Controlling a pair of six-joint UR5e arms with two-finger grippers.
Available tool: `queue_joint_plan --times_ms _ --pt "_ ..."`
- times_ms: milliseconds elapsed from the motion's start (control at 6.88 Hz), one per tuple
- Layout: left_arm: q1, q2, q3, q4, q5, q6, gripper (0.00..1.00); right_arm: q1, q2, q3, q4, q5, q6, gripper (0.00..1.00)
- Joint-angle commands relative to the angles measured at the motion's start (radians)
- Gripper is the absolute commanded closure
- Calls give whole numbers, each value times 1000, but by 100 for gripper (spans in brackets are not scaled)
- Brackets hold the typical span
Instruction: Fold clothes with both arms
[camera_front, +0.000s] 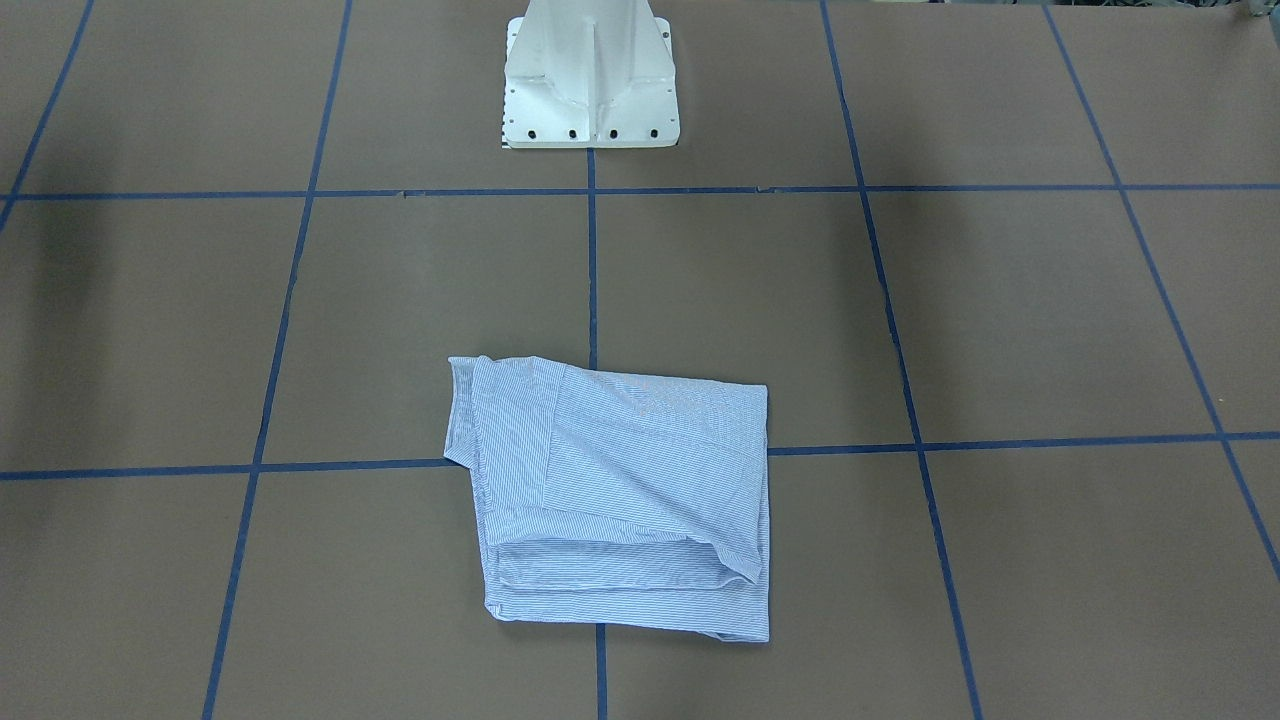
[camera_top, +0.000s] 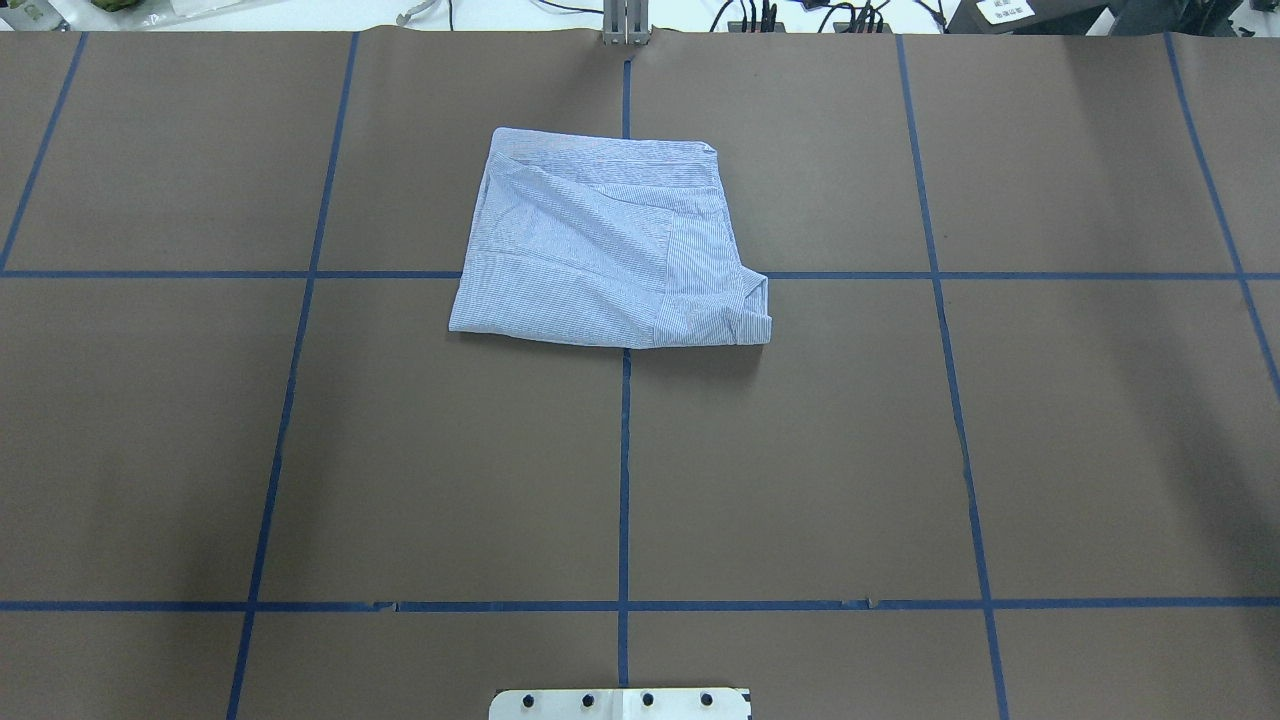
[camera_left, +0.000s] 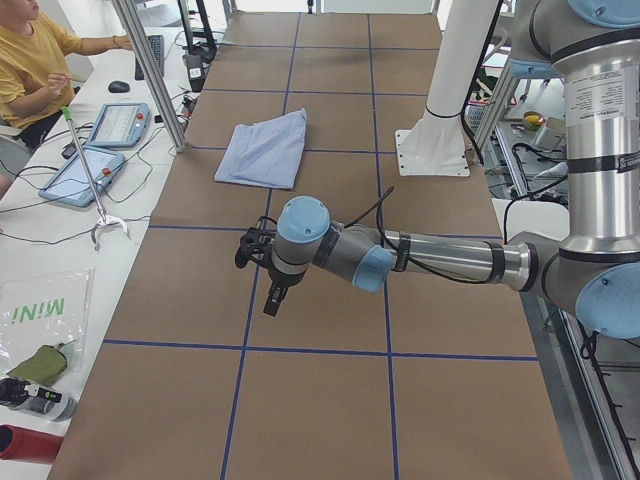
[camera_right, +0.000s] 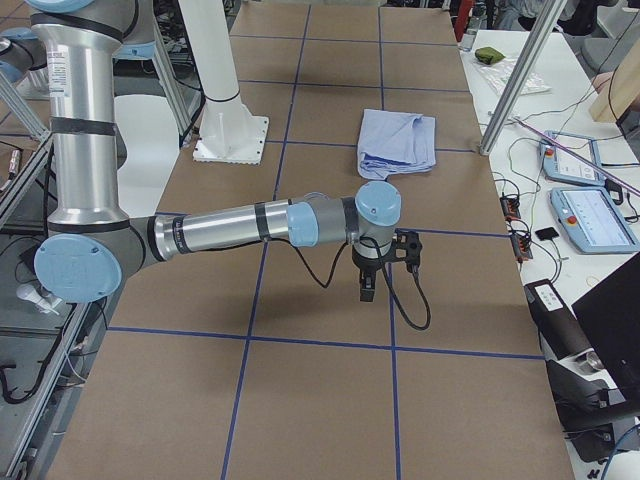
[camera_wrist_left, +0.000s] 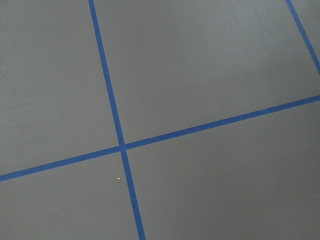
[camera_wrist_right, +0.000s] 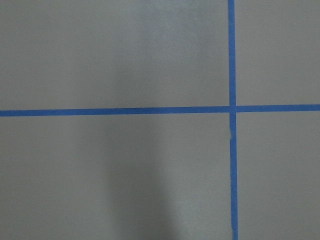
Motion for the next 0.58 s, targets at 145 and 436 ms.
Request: queue_joint_plan --times_ms 145,436 --pt "0 0 0 0 3 -5 0 0 6 -3 0 0 1 0" --pt "0 0 -3 0 3 -5 0 0 6 -3 0 0 2 0"
